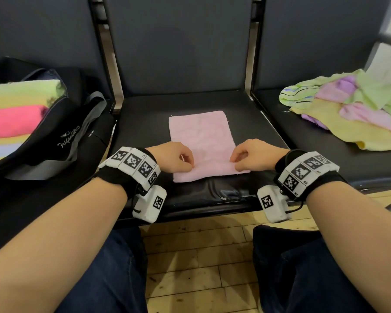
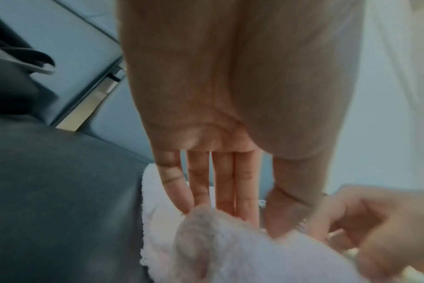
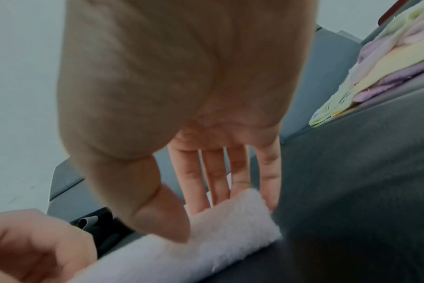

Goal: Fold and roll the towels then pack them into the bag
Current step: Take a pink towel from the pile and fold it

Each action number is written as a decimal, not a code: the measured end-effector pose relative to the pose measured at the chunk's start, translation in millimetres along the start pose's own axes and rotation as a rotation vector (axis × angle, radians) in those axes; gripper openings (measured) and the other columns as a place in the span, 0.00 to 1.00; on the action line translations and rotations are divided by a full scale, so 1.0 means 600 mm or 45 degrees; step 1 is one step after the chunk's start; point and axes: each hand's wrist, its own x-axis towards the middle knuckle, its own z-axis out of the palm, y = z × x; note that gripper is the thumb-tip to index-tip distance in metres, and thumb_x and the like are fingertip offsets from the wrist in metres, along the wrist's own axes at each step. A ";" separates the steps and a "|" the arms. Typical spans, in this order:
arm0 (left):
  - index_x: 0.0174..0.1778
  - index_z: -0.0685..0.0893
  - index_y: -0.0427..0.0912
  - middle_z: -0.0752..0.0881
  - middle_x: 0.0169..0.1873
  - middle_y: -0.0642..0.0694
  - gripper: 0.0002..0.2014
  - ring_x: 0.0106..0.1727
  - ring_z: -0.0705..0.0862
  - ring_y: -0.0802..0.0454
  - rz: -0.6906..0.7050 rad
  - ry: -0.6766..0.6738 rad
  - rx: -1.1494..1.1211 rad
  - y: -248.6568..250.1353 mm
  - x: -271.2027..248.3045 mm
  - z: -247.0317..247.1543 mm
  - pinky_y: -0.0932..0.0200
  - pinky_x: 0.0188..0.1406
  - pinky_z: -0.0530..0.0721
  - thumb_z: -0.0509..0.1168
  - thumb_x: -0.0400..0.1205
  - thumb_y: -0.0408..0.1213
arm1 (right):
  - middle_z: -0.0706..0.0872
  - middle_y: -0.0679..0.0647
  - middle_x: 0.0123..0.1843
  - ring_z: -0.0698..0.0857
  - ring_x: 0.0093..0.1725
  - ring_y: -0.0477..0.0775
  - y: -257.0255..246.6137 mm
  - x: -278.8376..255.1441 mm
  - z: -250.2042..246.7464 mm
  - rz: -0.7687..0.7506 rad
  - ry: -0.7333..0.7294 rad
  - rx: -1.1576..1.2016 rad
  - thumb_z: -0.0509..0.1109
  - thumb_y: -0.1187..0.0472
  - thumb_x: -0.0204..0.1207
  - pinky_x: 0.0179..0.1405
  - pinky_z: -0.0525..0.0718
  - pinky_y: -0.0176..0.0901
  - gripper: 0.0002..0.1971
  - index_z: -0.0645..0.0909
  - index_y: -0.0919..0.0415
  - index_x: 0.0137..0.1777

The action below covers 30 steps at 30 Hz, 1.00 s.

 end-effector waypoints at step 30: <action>0.56 0.72 0.45 0.79 0.51 0.44 0.10 0.45 0.78 0.48 -0.191 -0.048 -0.067 -0.007 0.009 0.004 0.59 0.39 0.76 0.63 0.81 0.36 | 0.79 0.50 0.51 0.78 0.53 0.56 -0.002 0.023 0.015 0.056 0.084 -0.051 0.67 0.62 0.76 0.60 0.75 0.50 0.11 0.75 0.52 0.57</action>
